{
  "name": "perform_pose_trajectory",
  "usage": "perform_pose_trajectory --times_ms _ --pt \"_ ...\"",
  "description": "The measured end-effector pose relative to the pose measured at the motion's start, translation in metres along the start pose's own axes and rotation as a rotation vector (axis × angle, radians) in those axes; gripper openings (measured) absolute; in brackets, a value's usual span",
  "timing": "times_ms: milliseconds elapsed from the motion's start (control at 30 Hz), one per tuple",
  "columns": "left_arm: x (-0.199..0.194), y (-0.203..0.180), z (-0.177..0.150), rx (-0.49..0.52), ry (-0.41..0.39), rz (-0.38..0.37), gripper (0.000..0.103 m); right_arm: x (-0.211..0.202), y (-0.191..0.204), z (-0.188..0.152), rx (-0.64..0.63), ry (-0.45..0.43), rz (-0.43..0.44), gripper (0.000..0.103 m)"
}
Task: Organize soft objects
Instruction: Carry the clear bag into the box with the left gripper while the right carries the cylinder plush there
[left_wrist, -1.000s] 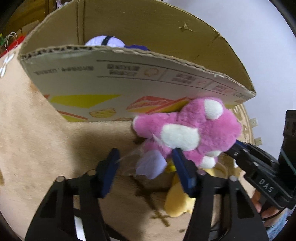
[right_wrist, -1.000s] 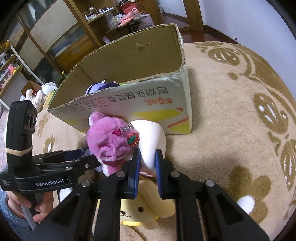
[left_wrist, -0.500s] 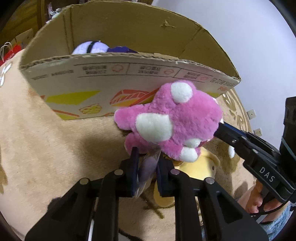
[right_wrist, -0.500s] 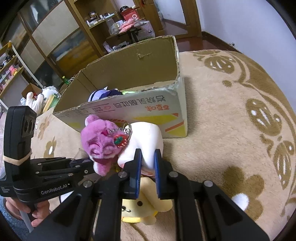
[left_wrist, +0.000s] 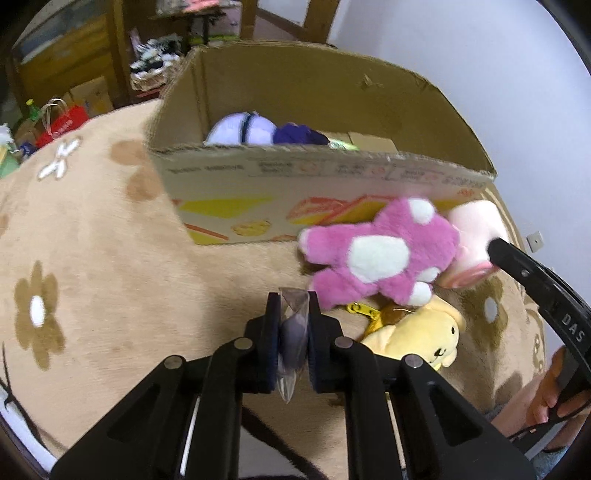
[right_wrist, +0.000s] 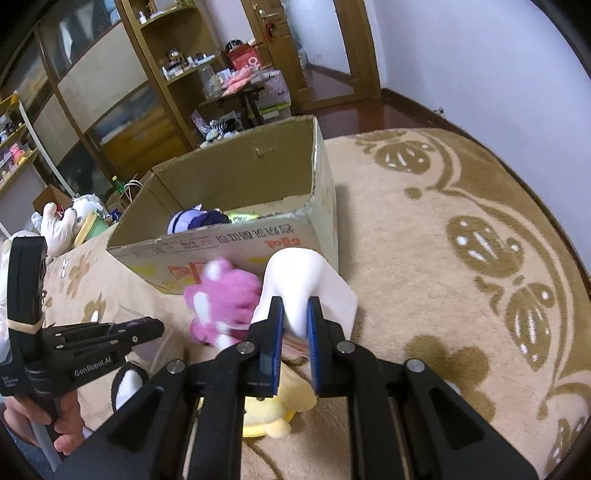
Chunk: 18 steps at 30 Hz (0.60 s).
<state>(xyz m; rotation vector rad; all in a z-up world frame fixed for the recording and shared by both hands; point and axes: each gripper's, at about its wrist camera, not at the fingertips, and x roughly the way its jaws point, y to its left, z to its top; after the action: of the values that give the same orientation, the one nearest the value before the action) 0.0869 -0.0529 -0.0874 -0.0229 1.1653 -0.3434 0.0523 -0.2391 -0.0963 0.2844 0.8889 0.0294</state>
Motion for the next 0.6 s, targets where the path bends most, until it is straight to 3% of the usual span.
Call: perform_pose_trajectory --times_ms 133,600 --pt "-0.022 0.026 0.013 -0.015 -0.061 0.025 0.012 -0.014 0.001 -0.001 0.001 -0.035 -0.008 0.013" --pt "-0.1 0.023 0.025 0.015 -0.389 0.122 0.011 -0.07 0.01 0.006 -0.014 -0.229 0.004 0.013"
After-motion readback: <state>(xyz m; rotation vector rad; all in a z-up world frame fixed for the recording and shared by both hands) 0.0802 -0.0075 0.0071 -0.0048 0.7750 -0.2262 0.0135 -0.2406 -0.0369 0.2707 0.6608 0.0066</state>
